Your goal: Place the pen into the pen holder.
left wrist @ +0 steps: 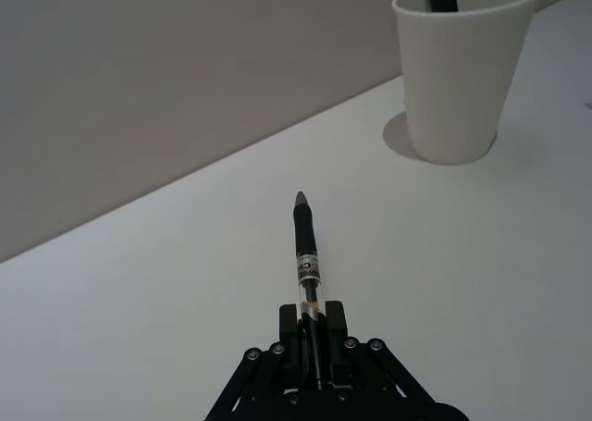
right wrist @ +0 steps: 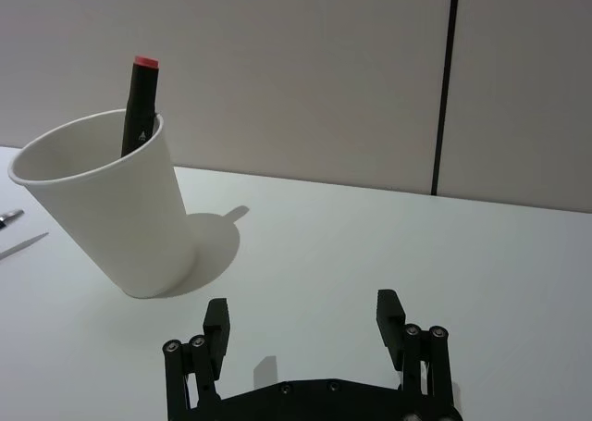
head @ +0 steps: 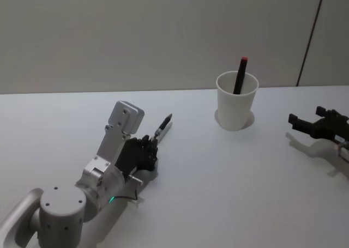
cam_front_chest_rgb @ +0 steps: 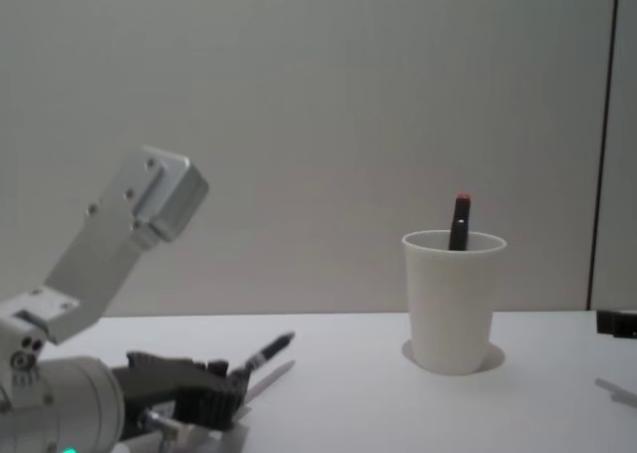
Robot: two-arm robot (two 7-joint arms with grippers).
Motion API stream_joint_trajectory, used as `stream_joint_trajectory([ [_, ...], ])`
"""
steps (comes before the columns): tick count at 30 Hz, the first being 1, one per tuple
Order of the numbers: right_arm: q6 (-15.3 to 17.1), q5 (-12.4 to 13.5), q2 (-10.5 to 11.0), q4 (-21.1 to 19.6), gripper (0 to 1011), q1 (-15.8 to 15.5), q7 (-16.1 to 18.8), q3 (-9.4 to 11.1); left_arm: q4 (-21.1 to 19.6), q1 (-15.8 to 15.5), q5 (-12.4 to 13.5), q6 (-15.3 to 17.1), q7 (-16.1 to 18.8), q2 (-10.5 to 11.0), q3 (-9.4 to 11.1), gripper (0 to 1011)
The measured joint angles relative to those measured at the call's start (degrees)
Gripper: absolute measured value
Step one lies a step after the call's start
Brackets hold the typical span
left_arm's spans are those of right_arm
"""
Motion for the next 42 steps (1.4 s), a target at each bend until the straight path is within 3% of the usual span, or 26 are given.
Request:
stream_joint_trajectory([
  [13,0.0,0.0,0.0,0.0,1002,0.0,0.0,0.0,-10.03,5.65,0.75,-2.7,9.12,2.82,-0.33,171],
  [20,0.0,0.0,0.0,0.0,1002,0.0,0.0,0.0,-14.48,8.85,1.01,-6.15,13.13,4.2,-0.49,171],
  [30,0.36,0.58,0.28,-0.73,1002,-0.22,1.15,0.11,-16.73,10.4,1.46,-12.54,12.93,4.42,-0.57,171],
  [42,2.44,4.88,1.87,-4.84,1002,-1.68,8.0,1.22,-15.16,8.9,1.35,-17.9,7.91,2.47,-0.58,171],
])
